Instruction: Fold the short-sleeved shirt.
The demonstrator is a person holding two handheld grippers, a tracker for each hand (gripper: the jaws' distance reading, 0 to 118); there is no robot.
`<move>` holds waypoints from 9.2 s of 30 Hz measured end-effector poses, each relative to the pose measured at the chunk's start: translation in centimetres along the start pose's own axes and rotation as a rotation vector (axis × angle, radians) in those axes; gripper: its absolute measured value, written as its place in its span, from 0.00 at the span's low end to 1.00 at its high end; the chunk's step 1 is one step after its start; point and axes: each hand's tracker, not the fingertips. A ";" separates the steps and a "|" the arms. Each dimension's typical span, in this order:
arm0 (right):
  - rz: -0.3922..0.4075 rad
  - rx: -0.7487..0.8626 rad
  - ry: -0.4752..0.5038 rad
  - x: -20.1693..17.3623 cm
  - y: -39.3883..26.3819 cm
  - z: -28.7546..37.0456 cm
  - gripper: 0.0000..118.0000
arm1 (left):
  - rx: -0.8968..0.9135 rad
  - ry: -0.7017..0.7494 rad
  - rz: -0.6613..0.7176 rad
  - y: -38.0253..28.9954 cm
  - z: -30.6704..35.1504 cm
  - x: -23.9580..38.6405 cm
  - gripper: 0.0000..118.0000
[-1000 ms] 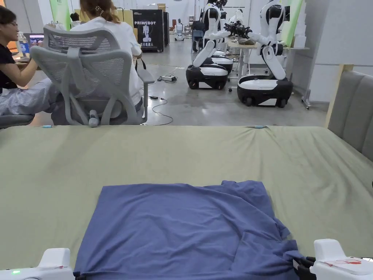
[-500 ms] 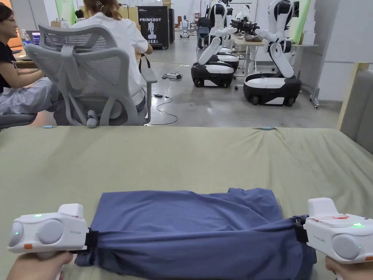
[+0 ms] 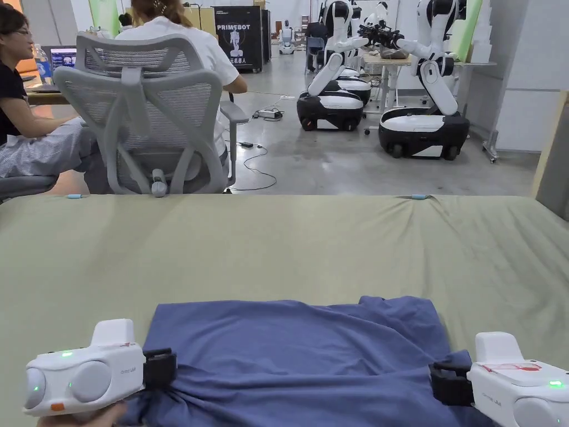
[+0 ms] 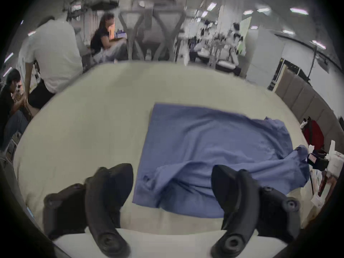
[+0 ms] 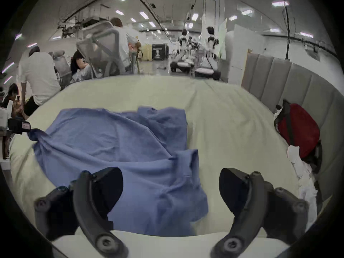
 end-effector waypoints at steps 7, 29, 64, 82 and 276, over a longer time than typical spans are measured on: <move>-0.064 0.125 0.048 -5.6 -1.4 6.4 0.38 | 0.279 -0.012 -0.160 -4.3 5.1 5.4 0.14; -0.042 0.094 0.063 -6.2 -4.1 6.5 0.00 | -0.080 0.010 0.015 -6.8 0.9 -2.8 0.59; -0.115 -0.099 0.054 1.0 -3.7 1.8 0.08 | -0.129 -0.054 -0.028 -2.5 0.5 -2.4 0.05; -0.024 -0.261 0.069 0.3 -7.4 8.9 0.86 | -0.096 -0.057 0.088 -10.4 8.2 -5.2 0.67; -0.010 0.156 0.109 -9.6 -4.1 9.7 0.00 | -0.127 -0.475 0.059 -8.9 0.5 11.6 0.00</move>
